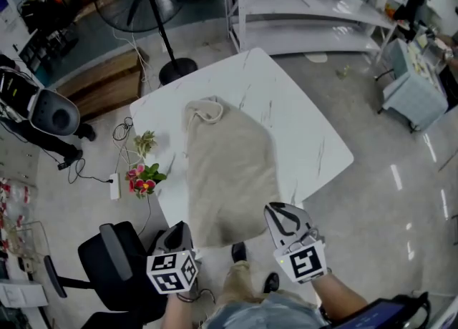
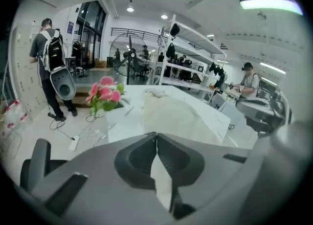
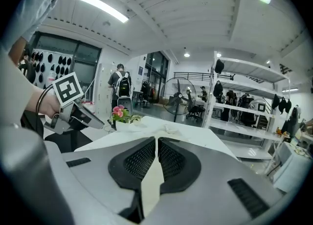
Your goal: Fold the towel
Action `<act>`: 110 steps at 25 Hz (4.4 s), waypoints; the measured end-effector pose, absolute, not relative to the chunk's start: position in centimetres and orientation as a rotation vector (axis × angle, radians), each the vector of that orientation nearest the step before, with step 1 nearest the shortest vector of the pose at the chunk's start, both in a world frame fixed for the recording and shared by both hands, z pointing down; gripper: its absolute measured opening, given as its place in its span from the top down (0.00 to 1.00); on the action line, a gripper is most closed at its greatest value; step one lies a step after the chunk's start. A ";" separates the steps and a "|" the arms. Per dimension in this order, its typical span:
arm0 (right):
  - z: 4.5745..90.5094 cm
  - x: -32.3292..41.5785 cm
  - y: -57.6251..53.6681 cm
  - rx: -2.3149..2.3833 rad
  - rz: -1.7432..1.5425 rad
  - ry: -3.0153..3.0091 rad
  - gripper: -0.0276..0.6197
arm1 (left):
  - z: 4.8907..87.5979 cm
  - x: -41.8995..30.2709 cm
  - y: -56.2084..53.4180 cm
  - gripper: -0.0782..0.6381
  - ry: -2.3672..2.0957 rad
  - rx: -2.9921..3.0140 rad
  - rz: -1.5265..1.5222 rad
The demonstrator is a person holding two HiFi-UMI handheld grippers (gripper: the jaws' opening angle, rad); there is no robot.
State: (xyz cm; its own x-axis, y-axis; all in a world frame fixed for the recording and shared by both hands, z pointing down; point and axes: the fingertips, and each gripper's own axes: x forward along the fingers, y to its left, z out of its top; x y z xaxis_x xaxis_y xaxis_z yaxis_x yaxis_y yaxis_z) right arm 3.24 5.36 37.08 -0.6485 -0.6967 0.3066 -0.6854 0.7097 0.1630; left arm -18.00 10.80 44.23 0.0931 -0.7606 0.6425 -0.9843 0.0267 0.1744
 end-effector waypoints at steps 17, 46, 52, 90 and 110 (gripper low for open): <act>32.3 2.5 -11.1 1.137 -0.073 -2.571 0.86 | 35.2 -12.4 -10.6 0.84 -1.608 2.116 0.401; 52.1 -1.9 -26.1 0.526 0.395 -2.450 0.68 | 48.1 -16.5 -23.1 0.88 -1.629 1.630 0.317; 54.0 -2.7 -26.4 0.494 0.407 -2.339 0.75 | 47.2 -13.2 -22.6 0.88 -1.545 1.714 0.279; 46.7 -9.4 -2.3 -0.035 -0.214 -2.450 0.74 | 38.4 -11.4 -10.6 0.88 -1.425 1.994 0.143; 47.8 -14.4 -14.3 0.064 0.320 -2.522 0.74 | 51.2 -20.7 -5.5 0.88 -1.581 1.466 0.310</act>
State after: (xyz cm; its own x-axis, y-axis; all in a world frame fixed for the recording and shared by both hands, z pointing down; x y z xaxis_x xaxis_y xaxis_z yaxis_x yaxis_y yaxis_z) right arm -14.42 -14.34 47.77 -0.8251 0.0253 0.5645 -0.1166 0.9699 -0.2139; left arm -20.68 -5.55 51.18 0.1406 -0.6504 0.7464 -0.8844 0.2564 0.3900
